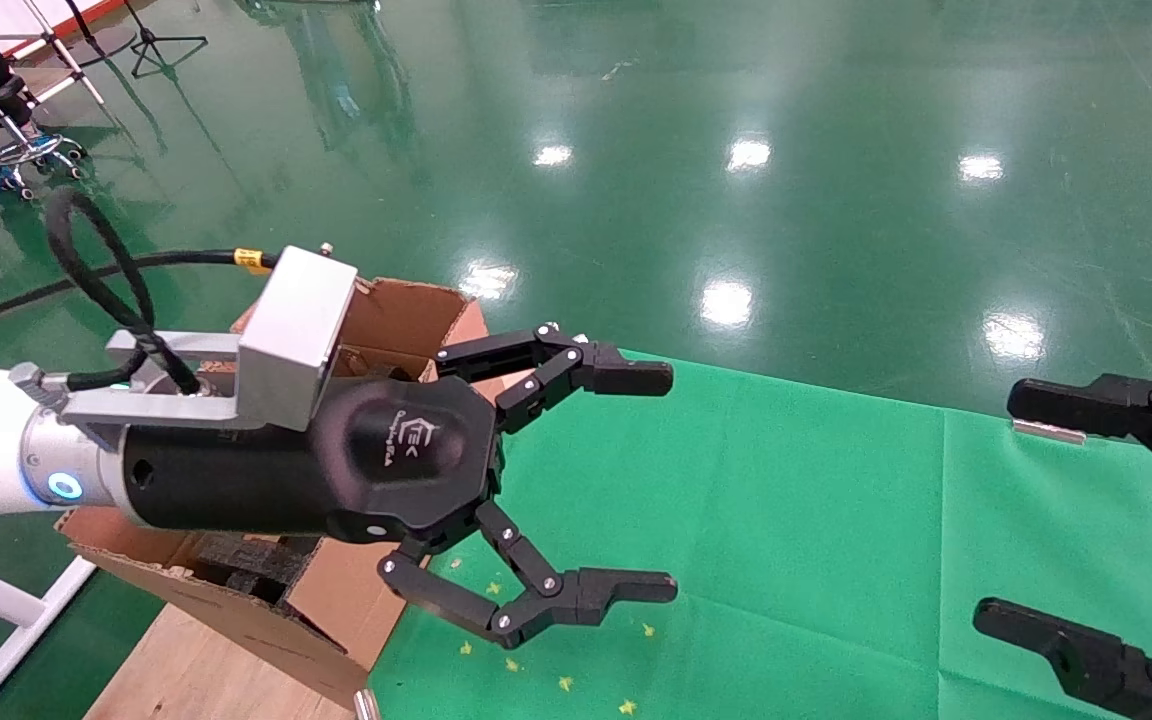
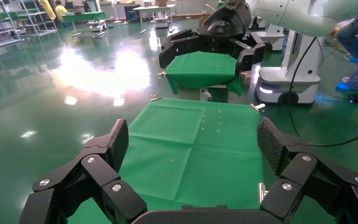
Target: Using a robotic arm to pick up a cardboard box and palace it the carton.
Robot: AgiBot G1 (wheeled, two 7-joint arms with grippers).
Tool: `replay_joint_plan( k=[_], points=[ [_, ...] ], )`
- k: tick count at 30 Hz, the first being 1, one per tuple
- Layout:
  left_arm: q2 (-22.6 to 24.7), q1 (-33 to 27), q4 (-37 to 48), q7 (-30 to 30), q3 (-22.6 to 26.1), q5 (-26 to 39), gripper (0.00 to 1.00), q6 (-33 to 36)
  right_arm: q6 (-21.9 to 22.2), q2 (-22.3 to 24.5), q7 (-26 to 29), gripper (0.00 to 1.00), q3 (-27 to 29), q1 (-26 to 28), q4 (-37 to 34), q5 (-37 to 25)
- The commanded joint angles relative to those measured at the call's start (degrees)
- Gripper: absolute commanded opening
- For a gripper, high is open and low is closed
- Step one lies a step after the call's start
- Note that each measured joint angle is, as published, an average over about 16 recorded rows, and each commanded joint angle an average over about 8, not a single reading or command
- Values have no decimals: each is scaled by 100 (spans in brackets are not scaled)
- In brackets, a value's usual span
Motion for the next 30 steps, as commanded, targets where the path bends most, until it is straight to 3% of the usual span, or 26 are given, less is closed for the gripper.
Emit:
replay_joint_plan(
  k=[1, 30],
  points=[
    [0, -1, 1, -1, 1, 1, 100, -1, 0, 0, 0, 100, 0, 0, 0, 0],
    [0, -7, 8, -2, 4, 11, 100, -4, 0, 0, 0, 100, 0, 0, 0, 0]
  ],
)
